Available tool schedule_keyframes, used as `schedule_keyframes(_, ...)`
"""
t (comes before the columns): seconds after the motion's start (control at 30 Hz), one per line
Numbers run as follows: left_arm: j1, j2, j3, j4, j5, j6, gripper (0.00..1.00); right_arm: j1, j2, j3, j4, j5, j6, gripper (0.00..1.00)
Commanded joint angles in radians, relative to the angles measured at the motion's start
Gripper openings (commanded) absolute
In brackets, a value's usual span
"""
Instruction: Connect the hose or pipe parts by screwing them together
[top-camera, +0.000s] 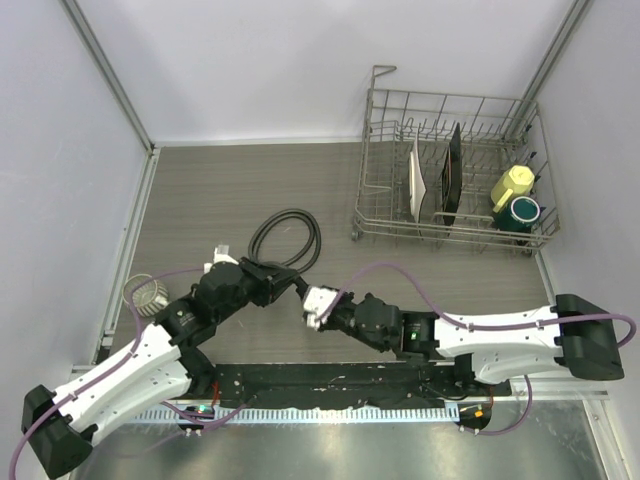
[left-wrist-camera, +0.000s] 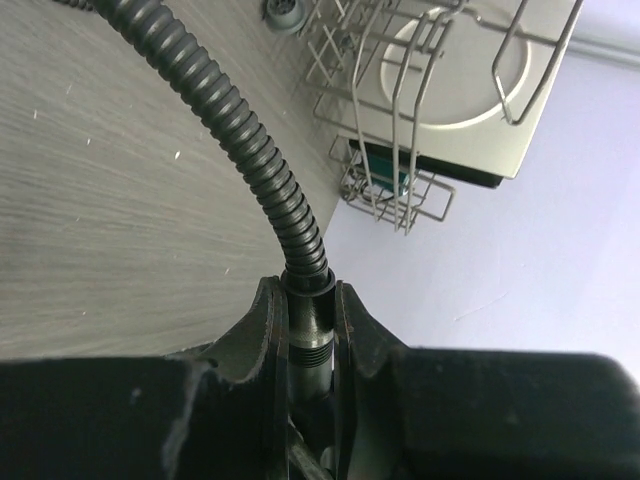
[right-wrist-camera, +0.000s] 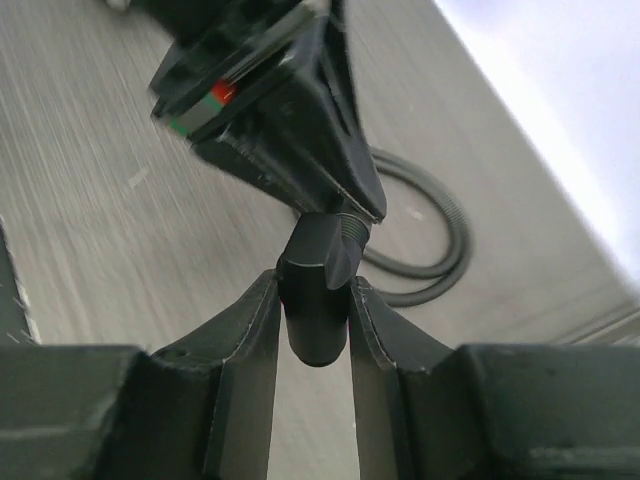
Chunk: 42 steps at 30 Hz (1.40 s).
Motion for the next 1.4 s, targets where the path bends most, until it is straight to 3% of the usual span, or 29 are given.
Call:
schedule_keyframes(0.0,-0.014,-0.021,0.009,0.254,0.086,0.047,0.0,-0.078,0.021,0.103,-0.025,0.115,0.617,0.01)
schedule_keyframes(0.2,-0.014,-0.076,-0.017,0.297,0.03,0.076,0.0,-0.144,-0.009,0.012,0.038,0.145,1.154,0.01)
schedule_keyframes(0.37,-0.014,-0.115,-0.067,0.355,-0.006,0.093,0.0,-0.201,-0.004,-0.094,0.214,0.11,1.456,0.01)
schedule_keyframes(0.53,-0.014,-0.138,-0.121,0.371,-0.042,0.088,0.0,-0.214,0.001,-0.152,0.343,0.076,1.553,0.17)
schedule_keyframes(0.57,-0.014,-0.144,-0.117,0.345,-0.052,0.082,0.0,-0.216,-0.018,-0.15,0.33,0.071,1.533,0.26)
schedule_keyframes(0.63,-0.014,-0.159,-0.104,0.274,-0.084,0.084,0.0,-0.216,-0.05,-0.126,0.265,0.067,1.474,0.37)
schedule_keyframes(0.67,-0.014,-0.164,-0.098,0.262,-0.1,0.084,0.0,-0.216,-0.093,-0.115,0.182,0.055,1.4,0.5)
schedule_keyframes(0.77,-0.014,-0.167,-0.071,0.164,-0.126,0.084,0.0,-0.218,-0.177,-0.091,0.005,0.019,1.268,0.68)
schedule_keyframes(0.97,-0.014,-0.132,0.008,0.027,-0.114,0.108,0.0,-0.216,-0.393,-0.098,-0.283,-0.024,1.101,0.85)
schedule_keyframes(1.1,-0.013,-0.112,0.043,-0.043,-0.099,0.097,0.0,-0.216,-0.493,-0.045,-0.382,-0.024,0.782,0.86)
schedule_keyframes(1.13,-0.014,-0.107,0.066,-0.057,-0.094,0.097,0.0,-0.216,-0.498,-0.034,-0.385,-0.069,0.579,0.86)
schedule_keyframes(1.2,-0.013,-0.089,0.083,-0.093,-0.082,0.093,0.0,-0.213,-0.489,-0.008,-0.384,-0.152,0.361,0.86)
schedule_keyframes(1.23,-0.014,-0.083,0.1,-0.103,-0.077,0.09,0.0,-0.208,-0.472,-0.003,-0.385,-0.212,0.147,0.86)
schedule_keyframes(1.33,-0.014,-0.052,0.132,-0.12,-0.059,0.088,0.0,-0.167,-0.428,0.032,-0.365,-0.183,-0.077,0.88)
schedule_keyframes(1.37,-0.013,-0.044,0.144,-0.133,-0.057,0.09,0.0,-0.153,-0.391,0.046,-0.371,-0.145,-0.217,0.88)
